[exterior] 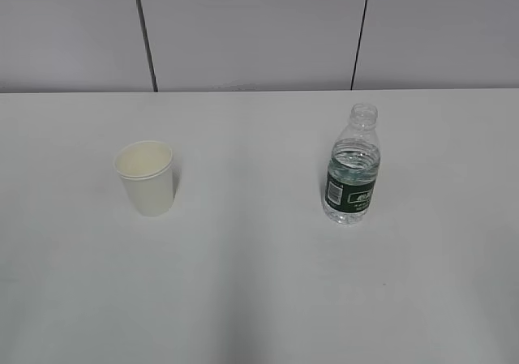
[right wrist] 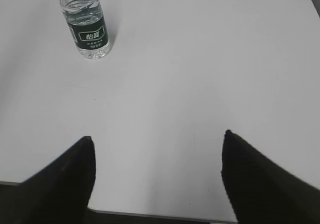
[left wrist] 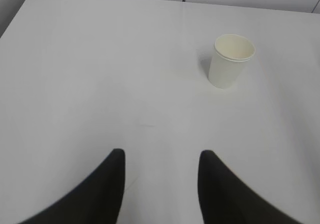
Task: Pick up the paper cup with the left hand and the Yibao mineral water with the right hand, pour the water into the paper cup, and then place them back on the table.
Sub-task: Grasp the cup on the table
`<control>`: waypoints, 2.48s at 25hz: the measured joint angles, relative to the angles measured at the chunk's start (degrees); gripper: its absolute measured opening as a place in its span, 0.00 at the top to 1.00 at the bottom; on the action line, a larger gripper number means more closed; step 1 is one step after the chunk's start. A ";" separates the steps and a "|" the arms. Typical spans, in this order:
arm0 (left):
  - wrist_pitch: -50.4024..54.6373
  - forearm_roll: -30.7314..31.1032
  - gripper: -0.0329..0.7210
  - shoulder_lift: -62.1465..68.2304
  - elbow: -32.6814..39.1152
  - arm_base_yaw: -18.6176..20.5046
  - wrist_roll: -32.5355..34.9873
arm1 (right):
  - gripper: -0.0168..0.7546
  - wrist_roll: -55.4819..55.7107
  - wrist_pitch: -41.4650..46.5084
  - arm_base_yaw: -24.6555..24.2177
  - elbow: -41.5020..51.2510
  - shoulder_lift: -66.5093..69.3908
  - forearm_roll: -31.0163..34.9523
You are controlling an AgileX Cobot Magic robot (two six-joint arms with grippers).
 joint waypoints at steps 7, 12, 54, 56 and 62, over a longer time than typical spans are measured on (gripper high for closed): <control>0.00 -0.15 0.55 0.00 0.00 0.00 0.00 | 0.23 0.00 0.00 0.00 0.00 0.00 0.00; 0.00 -0.15 0.55 0.00 0.00 0.00 0.00 | 0.23 0.00 0.00 0.00 0.00 0.00 0.00; -22.88 -11.91 0.22 14.12 -1.82 0.00 9.13 | 0.23 0.00 0.00 0.00 0.00 0.00 0.00; -23.70 -12.11 0.22 17.34 -1.82 0.00 10.33 | 0.23 0.00 0.00 0.00 0.00 0.00 0.00; -28.76 -12.28 0.22 25.65 -1.82 0.00 11.18 | 0.23 0.00 0.00 0.00 0.00 0.00 0.00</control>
